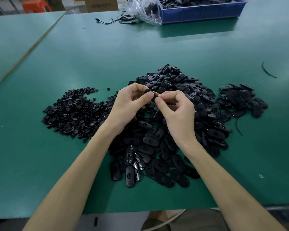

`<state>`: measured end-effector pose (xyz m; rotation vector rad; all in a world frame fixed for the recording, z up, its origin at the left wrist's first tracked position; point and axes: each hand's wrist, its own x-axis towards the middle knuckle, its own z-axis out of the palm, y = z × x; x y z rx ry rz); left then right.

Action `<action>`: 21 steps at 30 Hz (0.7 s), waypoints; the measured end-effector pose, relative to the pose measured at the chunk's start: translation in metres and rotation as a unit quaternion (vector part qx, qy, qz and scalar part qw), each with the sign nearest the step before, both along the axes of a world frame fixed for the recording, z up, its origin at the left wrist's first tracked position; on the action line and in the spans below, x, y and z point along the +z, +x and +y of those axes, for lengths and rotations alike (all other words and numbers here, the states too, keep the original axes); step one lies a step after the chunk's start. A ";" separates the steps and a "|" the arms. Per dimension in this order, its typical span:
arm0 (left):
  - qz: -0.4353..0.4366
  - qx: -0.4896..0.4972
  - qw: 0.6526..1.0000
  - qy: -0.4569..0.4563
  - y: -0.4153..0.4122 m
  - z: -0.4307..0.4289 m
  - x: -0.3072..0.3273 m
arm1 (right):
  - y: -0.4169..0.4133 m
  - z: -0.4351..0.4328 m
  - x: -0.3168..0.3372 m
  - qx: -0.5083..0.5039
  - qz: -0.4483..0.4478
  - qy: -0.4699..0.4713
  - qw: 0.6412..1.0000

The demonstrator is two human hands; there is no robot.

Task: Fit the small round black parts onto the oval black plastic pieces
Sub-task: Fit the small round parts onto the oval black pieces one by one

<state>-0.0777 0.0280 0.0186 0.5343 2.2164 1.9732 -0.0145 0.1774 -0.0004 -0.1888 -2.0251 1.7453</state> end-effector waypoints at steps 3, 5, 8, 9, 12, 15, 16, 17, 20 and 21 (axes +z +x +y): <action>0.004 0.012 1.000 -0.003 0.000 0.002 -0.001 | 0.000 -0.001 0.001 -0.005 -0.003 0.017 1.000; 0.015 0.021 1.000 -0.007 0.002 0.003 0.000 | 0.001 -0.001 0.002 -0.005 -0.002 0.021 1.000; 0.025 0.004 1.000 -0.004 0.004 0.004 0.002 | 0.001 -0.002 0.003 -0.003 0.004 0.025 1.000; 0.025 -0.009 1.000 -0.002 0.005 0.004 0.003 | 0.001 -0.002 0.003 -0.006 0.006 0.029 1.000; 0.016 -0.037 0.999 0.013 0.006 0.003 0.004 | 0.000 -0.002 0.003 -0.012 0.004 0.030 0.999; 0.006 -0.024 1.000 0.008 0.005 0.003 0.003 | 0.000 -0.002 0.003 -0.007 0.000 0.011 1.000; 0.004 -0.015 1.000 0.002 0.004 0.003 0.003 | 0.000 -0.003 0.003 -0.006 0.001 0.008 1.000; 0.004 -0.011 1.000 -0.005 0.004 0.003 0.002 | 0.000 -0.002 0.003 -0.005 0.002 0.006 1.000; 0.008 -0.021 1.000 -0.016 0.003 0.003 0.001 | -0.001 -0.003 0.003 -0.003 0.004 -0.001 1.000; 0.006 -0.024 1.000 -0.014 0.003 0.003 0.001 | -0.001 -0.003 0.003 -0.001 0.005 -0.003 1.000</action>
